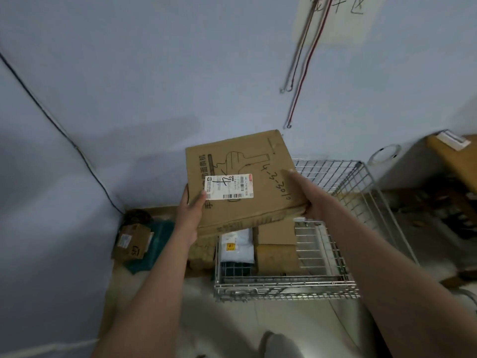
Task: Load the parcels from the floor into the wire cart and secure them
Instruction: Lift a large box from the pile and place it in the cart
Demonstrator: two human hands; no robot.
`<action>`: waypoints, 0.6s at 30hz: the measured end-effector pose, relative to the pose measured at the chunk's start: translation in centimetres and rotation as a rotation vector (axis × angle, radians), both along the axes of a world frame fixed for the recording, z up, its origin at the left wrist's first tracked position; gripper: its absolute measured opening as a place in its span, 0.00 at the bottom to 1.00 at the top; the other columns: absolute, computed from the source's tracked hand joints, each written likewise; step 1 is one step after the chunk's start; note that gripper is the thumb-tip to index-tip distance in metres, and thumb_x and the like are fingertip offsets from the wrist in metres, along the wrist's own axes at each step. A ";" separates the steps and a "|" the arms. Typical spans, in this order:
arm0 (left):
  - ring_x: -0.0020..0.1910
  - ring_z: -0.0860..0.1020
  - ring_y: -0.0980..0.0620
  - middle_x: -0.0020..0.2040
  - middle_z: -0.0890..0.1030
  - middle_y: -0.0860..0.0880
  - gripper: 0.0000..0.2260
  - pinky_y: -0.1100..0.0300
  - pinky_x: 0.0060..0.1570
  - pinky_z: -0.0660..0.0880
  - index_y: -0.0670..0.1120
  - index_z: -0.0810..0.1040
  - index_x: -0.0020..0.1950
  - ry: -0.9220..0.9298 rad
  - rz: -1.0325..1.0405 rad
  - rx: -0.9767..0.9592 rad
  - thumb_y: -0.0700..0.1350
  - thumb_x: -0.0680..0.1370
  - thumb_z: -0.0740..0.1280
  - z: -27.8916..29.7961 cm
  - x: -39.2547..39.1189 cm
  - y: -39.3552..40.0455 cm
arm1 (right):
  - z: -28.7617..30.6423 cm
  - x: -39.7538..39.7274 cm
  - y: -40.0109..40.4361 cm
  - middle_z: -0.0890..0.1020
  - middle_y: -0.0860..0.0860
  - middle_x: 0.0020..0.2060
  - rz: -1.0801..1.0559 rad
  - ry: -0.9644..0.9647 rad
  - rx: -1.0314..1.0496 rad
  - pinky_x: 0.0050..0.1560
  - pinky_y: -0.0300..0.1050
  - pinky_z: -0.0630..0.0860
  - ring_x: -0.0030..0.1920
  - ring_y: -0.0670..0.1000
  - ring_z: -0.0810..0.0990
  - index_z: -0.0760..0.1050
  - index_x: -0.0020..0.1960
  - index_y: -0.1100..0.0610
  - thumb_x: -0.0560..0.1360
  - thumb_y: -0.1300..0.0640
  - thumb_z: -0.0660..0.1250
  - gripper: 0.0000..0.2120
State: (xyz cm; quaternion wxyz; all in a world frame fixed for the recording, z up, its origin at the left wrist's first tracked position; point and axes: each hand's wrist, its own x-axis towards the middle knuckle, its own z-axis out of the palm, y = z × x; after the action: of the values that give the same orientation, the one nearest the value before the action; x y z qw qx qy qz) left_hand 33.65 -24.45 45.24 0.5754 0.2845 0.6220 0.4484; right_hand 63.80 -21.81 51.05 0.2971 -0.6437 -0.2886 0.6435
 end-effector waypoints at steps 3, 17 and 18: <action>0.58 0.79 0.47 0.62 0.80 0.52 0.25 0.44 0.53 0.78 0.64 0.66 0.74 -0.001 -0.058 -0.003 0.56 0.79 0.67 1.1 4.9 -0.4 | -0.1 4.3 -0.7 0.85 0.58 0.53 -0.018 -0.037 0.007 0.50 0.56 0.82 0.51 0.60 0.85 0.77 0.63 0.58 0.71 0.30 0.68 0.35; 0.69 0.72 0.40 0.74 0.71 0.49 0.40 0.32 0.62 0.72 0.68 0.62 0.73 0.122 -0.224 -0.162 0.71 0.65 0.73 -2.6 25.1 0.0 | -7.5 27.4 -4.0 0.86 0.56 0.52 -0.182 -0.064 -0.072 0.53 0.59 0.82 0.50 0.58 0.86 0.73 0.67 0.60 0.50 0.26 0.78 0.55; 0.69 0.73 0.40 0.74 0.71 0.48 0.37 0.33 0.62 0.73 0.67 0.61 0.74 0.120 -0.221 -0.164 0.68 0.68 0.72 -2.1 26.1 -0.2 | -7.2 27.9 -4.3 0.86 0.56 0.51 -0.180 -0.071 -0.072 0.53 0.59 0.82 0.50 0.58 0.86 0.75 0.64 0.60 0.51 0.27 0.77 0.52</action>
State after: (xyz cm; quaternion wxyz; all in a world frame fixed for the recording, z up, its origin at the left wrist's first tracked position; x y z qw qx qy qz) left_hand 59.79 -24.67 43.13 0.6045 0.3295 0.6547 0.3121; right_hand 91.70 -26.16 43.83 0.3199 -0.6997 -0.2166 0.6010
